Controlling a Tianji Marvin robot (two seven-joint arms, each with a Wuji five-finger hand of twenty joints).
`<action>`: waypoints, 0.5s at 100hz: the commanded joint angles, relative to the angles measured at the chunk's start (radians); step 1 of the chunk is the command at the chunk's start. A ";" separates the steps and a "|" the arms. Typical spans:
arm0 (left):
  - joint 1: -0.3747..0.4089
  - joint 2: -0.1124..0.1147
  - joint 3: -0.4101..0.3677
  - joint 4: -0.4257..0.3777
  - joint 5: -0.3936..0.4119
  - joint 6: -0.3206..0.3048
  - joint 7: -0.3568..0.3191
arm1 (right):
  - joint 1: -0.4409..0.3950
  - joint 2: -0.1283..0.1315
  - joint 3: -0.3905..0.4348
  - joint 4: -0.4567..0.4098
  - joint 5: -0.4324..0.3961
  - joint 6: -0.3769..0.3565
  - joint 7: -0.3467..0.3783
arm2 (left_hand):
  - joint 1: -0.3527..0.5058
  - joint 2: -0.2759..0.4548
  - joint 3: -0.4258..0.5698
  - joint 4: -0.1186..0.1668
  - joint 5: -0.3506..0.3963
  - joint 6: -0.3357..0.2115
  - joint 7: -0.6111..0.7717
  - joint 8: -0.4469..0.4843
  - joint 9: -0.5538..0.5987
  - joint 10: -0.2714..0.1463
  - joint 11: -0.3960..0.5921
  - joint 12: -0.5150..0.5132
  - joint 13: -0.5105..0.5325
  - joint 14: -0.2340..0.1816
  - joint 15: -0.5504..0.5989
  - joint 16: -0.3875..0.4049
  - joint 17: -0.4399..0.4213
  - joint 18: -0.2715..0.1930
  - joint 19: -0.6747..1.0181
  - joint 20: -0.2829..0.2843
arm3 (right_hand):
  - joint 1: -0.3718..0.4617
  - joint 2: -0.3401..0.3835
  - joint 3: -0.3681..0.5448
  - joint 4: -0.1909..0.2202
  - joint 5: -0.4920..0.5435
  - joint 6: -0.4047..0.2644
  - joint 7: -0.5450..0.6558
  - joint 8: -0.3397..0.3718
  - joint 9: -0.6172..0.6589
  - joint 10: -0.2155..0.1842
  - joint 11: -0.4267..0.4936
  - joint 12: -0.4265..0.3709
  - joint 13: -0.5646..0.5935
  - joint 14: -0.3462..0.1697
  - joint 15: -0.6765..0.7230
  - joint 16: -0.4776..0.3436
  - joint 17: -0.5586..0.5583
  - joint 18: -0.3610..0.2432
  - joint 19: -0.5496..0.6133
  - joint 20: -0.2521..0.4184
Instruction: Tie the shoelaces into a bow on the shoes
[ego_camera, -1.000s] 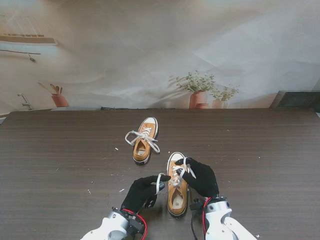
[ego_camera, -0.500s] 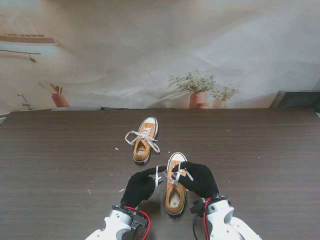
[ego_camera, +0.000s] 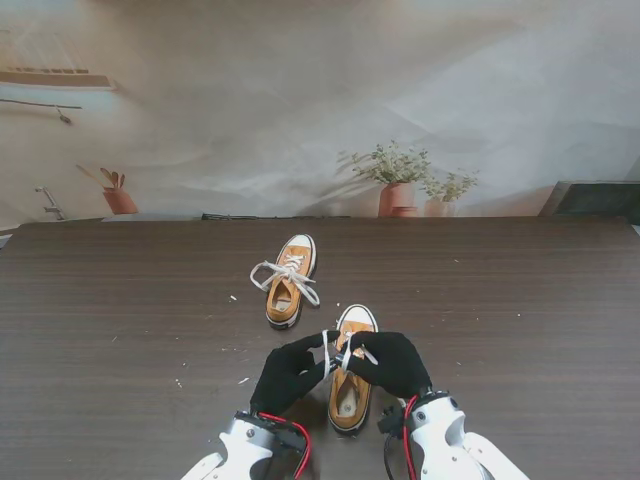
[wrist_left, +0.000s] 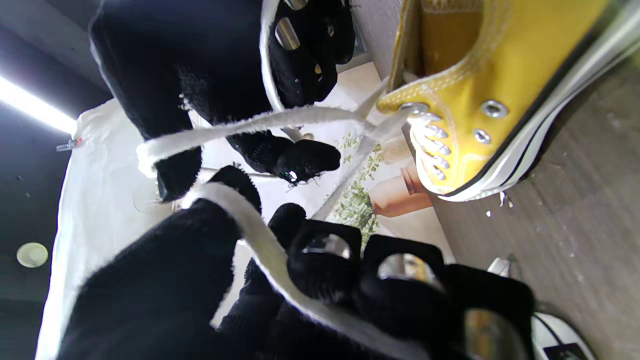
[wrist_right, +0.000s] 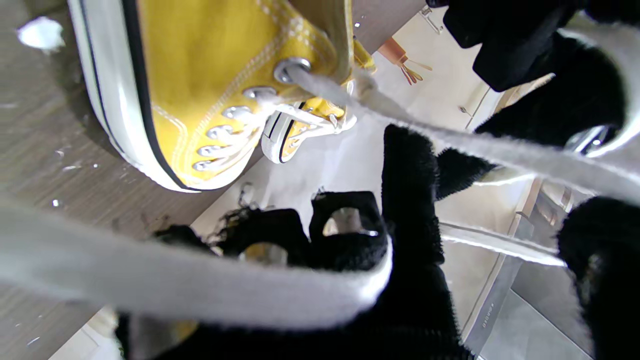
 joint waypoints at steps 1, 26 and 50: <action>-0.005 -0.007 0.004 0.004 0.008 -0.006 -0.001 | 0.006 0.005 -0.006 -0.005 -0.002 0.017 0.022 | -0.045 -0.043 0.022 -0.027 -0.039 -0.127 -0.034 -0.025 0.015 0.060 0.007 0.011 0.014 0.046 -0.017 -0.004 0.017 -0.102 0.211 -0.011 | 0.023 -0.025 -0.002 -0.034 0.031 0.000 -0.008 0.025 -0.012 -0.015 -0.010 -0.008 0.022 -0.002 0.006 -0.005 0.014 0.010 0.035 -0.008; -0.037 -0.013 0.030 0.051 0.214 0.022 0.155 | 0.012 0.011 -0.017 -0.013 -0.008 0.056 0.047 | -0.045 -0.073 0.032 -0.032 -0.033 -0.128 -0.031 -0.024 0.017 0.047 0.004 0.007 0.015 0.030 -0.023 -0.007 0.017 -0.105 0.202 -0.016 | 0.036 -0.022 -0.012 -0.035 0.035 -0.015 -0.008 0.046 -0.090 -0.002 -0.052 -0.019 0.022 0.006 -0.049 -0.037 0.004 0.025 -0.019 -0.035; -0.063 -0.004 0.060 0.078 0.342 0.089 0.255 | 0.009 0.016 -0.017 -0.021 -0.021 0.073 0.061 | -0.044 -0.081 0.040 -0.035 -0.028 -0.120 -0.029 -0.023 0.022 0.041 0.005 0.003 0.015 0.020 -0.019 -0.007 0.019 -0.126 0.203 -0.018 | 0.038 0.006 -0.055 -0.033 0.028 -0.049 -0.015 0.063 -0.247 0.030 -0.160 -0.083 0.020 0.038 -0.158 -0.122 -0.102 0.019 -0.073 -0.033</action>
